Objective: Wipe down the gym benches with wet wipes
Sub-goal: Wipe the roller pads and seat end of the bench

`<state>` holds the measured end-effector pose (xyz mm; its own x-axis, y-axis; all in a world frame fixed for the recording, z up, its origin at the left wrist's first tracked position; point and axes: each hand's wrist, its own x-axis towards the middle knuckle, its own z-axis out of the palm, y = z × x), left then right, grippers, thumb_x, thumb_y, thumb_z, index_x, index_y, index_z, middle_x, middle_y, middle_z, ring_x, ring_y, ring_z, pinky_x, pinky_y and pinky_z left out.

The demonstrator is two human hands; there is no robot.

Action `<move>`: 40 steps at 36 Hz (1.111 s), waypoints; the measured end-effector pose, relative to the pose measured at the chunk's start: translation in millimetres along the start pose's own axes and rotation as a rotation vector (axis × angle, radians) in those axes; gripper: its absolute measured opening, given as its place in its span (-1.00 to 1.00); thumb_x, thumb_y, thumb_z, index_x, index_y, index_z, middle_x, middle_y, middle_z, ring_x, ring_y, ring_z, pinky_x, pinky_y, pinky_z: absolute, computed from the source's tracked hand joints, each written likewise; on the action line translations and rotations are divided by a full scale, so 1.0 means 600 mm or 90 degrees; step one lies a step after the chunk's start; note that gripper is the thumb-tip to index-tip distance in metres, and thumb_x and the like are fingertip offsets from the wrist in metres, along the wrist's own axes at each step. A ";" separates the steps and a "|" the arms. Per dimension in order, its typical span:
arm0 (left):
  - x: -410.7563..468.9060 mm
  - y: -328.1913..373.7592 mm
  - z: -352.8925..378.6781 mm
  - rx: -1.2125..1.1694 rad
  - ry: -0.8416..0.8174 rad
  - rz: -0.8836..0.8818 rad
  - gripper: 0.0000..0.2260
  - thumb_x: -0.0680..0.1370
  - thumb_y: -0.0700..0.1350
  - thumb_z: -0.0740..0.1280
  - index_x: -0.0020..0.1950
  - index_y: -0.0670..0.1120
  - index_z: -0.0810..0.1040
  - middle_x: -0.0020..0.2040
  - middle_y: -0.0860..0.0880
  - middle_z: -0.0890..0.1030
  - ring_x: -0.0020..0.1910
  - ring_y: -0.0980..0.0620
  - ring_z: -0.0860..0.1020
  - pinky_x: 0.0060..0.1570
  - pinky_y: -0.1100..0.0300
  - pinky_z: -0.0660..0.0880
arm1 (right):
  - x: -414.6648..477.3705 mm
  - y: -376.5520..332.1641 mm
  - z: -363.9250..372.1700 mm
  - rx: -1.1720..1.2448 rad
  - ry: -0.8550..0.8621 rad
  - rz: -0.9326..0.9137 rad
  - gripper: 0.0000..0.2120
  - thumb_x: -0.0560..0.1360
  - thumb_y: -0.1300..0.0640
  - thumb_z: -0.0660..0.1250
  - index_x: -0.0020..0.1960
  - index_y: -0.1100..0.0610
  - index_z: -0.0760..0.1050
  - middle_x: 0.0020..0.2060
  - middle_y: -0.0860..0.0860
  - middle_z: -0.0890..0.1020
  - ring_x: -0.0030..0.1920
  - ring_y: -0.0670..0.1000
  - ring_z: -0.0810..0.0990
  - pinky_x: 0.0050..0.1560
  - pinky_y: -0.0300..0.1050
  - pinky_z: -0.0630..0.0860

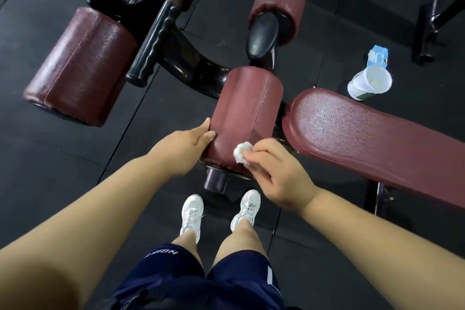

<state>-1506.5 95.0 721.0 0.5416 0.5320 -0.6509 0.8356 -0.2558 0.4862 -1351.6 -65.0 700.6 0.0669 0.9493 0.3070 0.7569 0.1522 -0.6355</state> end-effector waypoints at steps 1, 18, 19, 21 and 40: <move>-0.002 0.005 0.000 0.020 0.025 0.012 -0.56 0.61 0.18 -0.02 0.50 0.19 0.12 0.22 -0.07 0.54 0.02 -0.05 0.55 0.03 0.09 0.46 | 0.005 0.009 -0.003 -0.004 -0.006 0.003 -0.78 0.50 0.35 0.33 0.10 0.17 0.45 -0.17 0.14 0.50 -0.16 0.02 0.46 -0.03 -0.27 0.42; -0.023 0.028 -0.006 0.050 0.080 0.068 -0.56 0.59 0.19 0.11 0.47 0.21 0.21 -0.31 0.14 0.47 -0.35 0.16 0.41 -0.38 0.24 0.31 | 0.146 0.108 -0.062 -0.116 0.111 0.464 -0.78 0.59 0.01 0.22 -0.01 0.14 0.53 -0.07 0.02 0.49 -0.11 -0.03 0.46 -0.14 -0.19 0.32; -0.023 0.026 -0.010 0.065 0.076 0.076 -0.57 0.59 0.18 0.11 0.47 0.20 0.22 -0.24 0.13 0.51 -0.28 0.12 0.45 -0.32 0.21 0.35 | 0.134 0.106 -0.064 -0.125 0.090 0.471 -0.81 0.59 0.02 0.22 -0.01 0.13 0.52 -0.07 0.02 0.49 -0.10 -0.02 0.46 -0.14 -0.18 0.32; -0.025 0.025 -0.020 0.107 0.070 0.081 -0.58 0.59 0.17 0.12 0.45 0.16 0.27 0.05 0.05 0.58 -0.01 0.00 0.53 -0.10 0.14 0.44 | 0.110 0.101 -0.070 -0.139 0.040 0.481 -0.90 0.57 0.10 0.23 -0.05 0.08 0.49 -0.06 0.02 0.50 -0.08 0.02 0.47 -0.14 -0.17 0.30; -0.075 0.201 -0.025 0.452 0.024 0.331 -0.79 0.54 0.08 0.27 0.13 0.07 0.52 0.05 0.02 0.56 -0.02 -0.04 0.55 -0.01 0.04 0.52 | -0.072 0.011 -0.203 -0.199 -0.324 0.699 -0.63 0.56 -0.11 0.21 -0.20 0.16 0.55 -0.23 0.04 0.64 -0.23 0.05 0.55 -0.22 -0.13 0.45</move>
<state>-1431.7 52.4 817.8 0.8763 0.2326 -0.4220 0.3516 -0.9075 0.2299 -1270.4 -138.4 769.3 0.5544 0.5426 -0.6310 0.5869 -0.7925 -0.1657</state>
